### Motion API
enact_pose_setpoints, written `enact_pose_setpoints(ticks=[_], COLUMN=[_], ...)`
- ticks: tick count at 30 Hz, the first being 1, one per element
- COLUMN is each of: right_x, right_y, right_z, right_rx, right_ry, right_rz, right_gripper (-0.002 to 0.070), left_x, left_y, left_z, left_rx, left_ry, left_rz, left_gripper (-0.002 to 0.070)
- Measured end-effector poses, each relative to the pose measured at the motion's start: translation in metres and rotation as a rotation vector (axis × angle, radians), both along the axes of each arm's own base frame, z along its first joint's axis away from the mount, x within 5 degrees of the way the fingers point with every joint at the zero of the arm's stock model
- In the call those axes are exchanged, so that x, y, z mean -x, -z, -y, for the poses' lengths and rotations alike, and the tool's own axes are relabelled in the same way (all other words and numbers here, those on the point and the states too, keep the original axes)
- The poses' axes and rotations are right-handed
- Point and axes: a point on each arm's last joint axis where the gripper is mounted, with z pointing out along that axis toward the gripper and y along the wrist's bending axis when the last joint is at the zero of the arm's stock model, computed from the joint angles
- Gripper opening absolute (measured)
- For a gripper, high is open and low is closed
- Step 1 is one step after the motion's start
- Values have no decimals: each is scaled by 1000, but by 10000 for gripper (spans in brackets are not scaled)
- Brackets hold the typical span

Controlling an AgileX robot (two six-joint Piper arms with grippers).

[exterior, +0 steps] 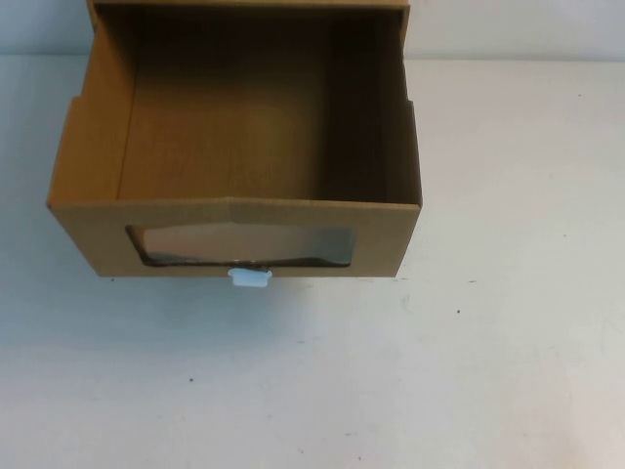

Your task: Close the shoe box

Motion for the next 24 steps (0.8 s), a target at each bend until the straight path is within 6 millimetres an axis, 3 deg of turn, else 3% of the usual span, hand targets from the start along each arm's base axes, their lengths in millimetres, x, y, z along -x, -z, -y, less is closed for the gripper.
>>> enact_pose_setpoints(ticks=[6,13,18,24], right_x=[0,0,0,0], right_y=[0,0,0,0], right_z=[0,0,0,0], right_rx=[0,0,0,0], right_ry=[0,0,0,0], right_rz=[0,0,0,0], right_gripper=[-13,-13,-13,-13], left_x=[-32,-114,-183,-265], left_y=[-78,-168,-206,-228], left_z=[9,25,41,63], left_rx=[-187,-404,-482,-507], left_ry=[76,190,317,509], left_rz=[-141,-181,-236,-310], left_gripper=[-2,-2,-2,-2])
